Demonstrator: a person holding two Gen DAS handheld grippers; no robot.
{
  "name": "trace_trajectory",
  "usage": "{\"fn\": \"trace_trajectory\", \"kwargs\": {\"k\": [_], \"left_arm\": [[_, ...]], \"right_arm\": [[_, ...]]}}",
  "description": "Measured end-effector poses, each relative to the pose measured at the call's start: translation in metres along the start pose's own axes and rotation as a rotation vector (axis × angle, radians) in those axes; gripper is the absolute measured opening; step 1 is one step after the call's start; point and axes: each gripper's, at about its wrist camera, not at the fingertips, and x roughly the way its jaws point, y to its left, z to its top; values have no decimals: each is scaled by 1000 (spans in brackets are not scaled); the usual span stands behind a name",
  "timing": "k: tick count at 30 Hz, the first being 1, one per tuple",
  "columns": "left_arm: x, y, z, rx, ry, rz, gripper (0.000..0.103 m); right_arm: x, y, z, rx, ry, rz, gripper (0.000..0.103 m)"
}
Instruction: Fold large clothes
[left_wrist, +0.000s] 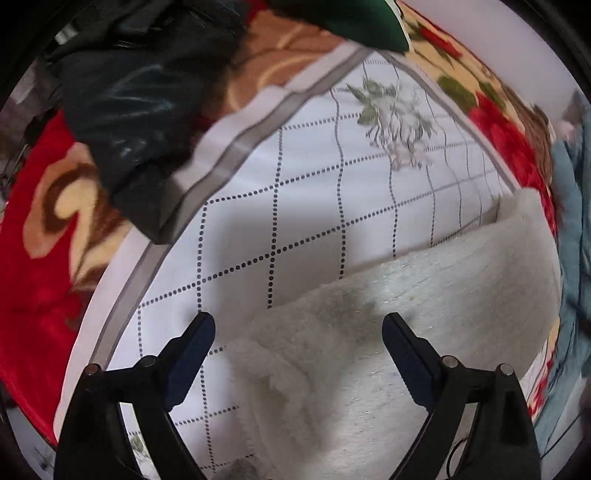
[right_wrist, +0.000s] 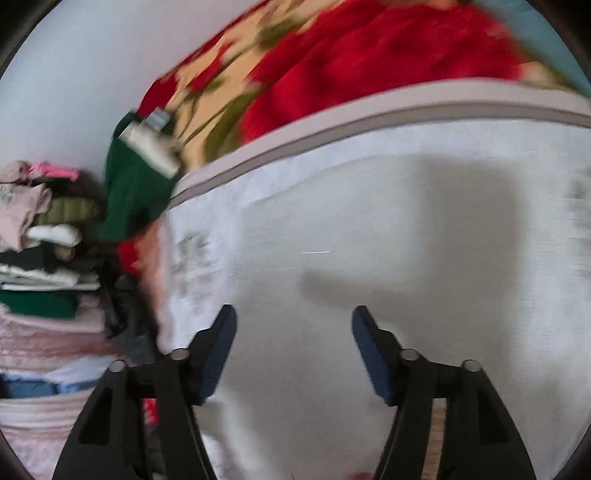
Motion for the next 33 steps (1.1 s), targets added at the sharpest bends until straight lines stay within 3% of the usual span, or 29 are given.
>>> {"fn": "trace_trajectory", "kwargs": {"k": [3,6,11,12,13,14,16,17,22,30,33], "left_arm": [[-6,-19,-14,13,-26,43,93],[-2,-48,-23,49,-31,67,98],[9,-89,-26,113,-30,117,99],[10,-96,-25,127,-33,127,99],[11,-102,-25,137,-37,133,99],[11,-108,-24,145,-42,140,99],[10,-121,-25,161,-48,145,99],[8,-128,-25,170,-52,146,99],[0,-165,-41,221,-66,140,99],[2,-217,-95,319,-16,94,99],[23,-235,-114,382,11,118,99]], "right_arm": [[-26,-58,-15,41,-52,-104,76],[-6,-122,-21,184,-8,-52,77],[57,-173,-8,368,8,378,80],[67,-176,-6,390,27,428,80],[80,-176,-5,413,50,474,78],[87,-174,-4,415,43,481,63],[92,-168,-6,392,34,454,35],[88,-167,-10,400,21,440,31],[48,-181,-55,489,-39,385,27],[-34,-236,-194,639,-65,194,26],[-39,-252,-219,655,-25,101,34]]}}
